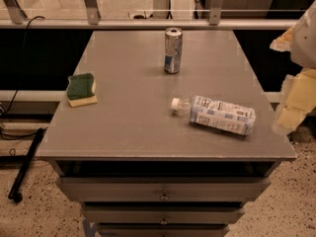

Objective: Knock redbull can over

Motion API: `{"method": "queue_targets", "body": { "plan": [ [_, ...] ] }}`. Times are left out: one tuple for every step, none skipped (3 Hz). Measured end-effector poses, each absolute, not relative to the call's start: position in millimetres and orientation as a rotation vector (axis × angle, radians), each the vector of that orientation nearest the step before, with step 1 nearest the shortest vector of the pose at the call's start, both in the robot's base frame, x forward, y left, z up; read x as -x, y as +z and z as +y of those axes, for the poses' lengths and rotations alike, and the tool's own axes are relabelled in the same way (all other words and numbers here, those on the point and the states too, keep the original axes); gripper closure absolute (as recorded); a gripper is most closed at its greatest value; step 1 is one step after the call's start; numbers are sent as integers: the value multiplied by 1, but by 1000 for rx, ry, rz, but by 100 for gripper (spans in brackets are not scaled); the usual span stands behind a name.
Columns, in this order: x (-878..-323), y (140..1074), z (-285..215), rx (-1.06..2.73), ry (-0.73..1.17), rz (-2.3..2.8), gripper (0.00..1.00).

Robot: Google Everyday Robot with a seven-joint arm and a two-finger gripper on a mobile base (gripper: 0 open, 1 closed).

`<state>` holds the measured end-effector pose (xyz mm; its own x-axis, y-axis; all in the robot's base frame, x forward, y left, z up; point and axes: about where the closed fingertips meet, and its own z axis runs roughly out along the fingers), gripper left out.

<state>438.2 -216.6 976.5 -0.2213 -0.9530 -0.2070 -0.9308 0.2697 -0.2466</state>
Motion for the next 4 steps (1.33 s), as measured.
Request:
{"method": "queue_targets", "body": {
  "plan": [
    [-438, 977, -217, 1724, -99, 2231, 0],
    [-458, 971, -203, 1716, -88, 2173, 0],
    [-498, 958, -184, 1662, -17, 2111, 0],
    [-543, 944, -166, 1587, 83, 2059, 0]
  ]
}}
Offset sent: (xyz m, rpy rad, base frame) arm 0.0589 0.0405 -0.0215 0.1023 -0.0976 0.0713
